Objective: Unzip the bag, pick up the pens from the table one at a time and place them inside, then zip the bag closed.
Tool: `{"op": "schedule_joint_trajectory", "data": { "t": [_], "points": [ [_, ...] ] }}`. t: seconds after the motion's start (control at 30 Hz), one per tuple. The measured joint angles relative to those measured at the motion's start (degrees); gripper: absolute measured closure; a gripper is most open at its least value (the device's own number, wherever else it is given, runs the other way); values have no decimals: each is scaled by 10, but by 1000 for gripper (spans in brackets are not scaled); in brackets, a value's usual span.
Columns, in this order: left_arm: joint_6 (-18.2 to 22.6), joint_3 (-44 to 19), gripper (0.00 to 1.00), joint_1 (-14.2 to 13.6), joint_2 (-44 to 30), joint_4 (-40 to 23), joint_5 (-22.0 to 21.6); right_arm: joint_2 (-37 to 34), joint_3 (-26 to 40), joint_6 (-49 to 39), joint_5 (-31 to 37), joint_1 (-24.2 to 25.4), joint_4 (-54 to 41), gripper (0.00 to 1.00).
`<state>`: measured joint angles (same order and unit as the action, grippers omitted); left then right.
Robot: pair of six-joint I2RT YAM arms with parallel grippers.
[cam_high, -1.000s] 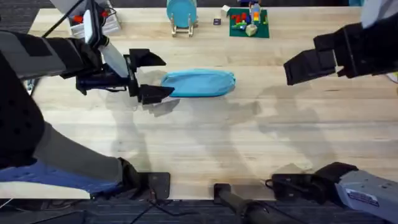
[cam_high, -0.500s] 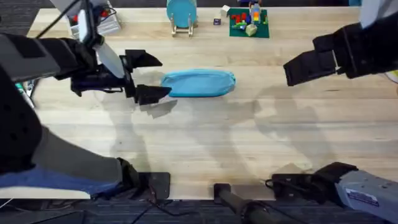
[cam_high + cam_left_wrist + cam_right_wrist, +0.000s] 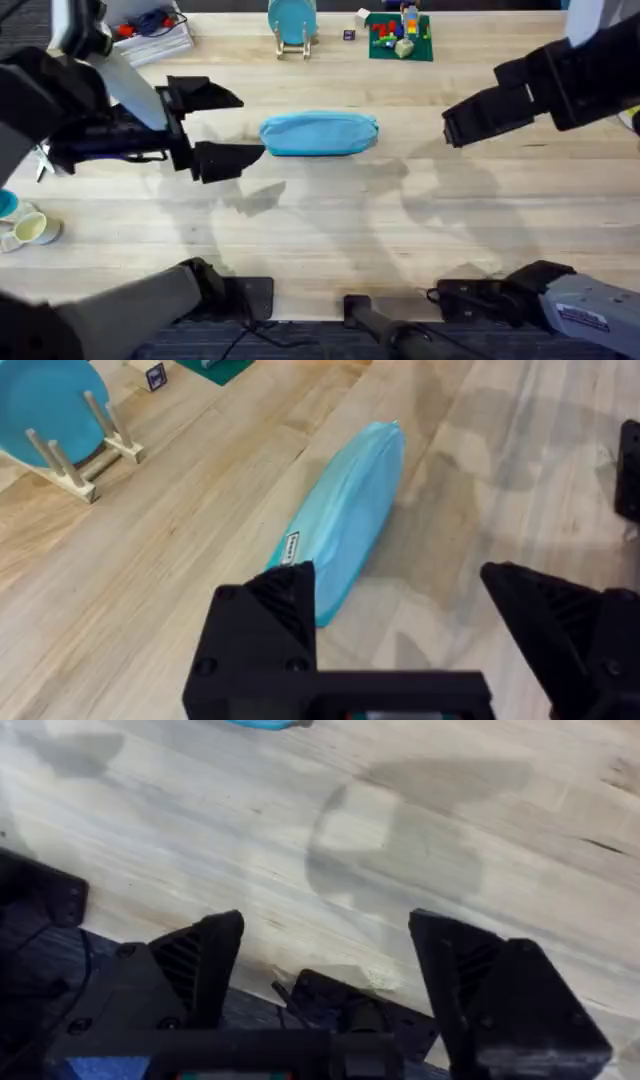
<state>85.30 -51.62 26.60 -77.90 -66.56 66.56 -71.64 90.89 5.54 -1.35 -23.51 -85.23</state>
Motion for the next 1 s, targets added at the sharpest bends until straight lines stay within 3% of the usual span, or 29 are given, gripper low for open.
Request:
{"op": "schedule_joint_trajectory", "data": {
  "t": [0.13, 0.3, 0.6, 1.0],
  "points": [
    [-9, 0, 6, 13, 51, -23, -4, 0, 0, -2, -7, 0, 0, 5],
    [-78, 0, 6, 31, 122, -21, -26, 0, 0, -3, -13, 0, 0, 4],
    [-289, 0, 6, 34, 248, 21, -132, 0, 0, -5, -13, 0, 0, 4],
    [-525, 0, 6, 34, 371, 18, -250, 0, 0, -5, -13, 0, 0, 5]
  ]
}}
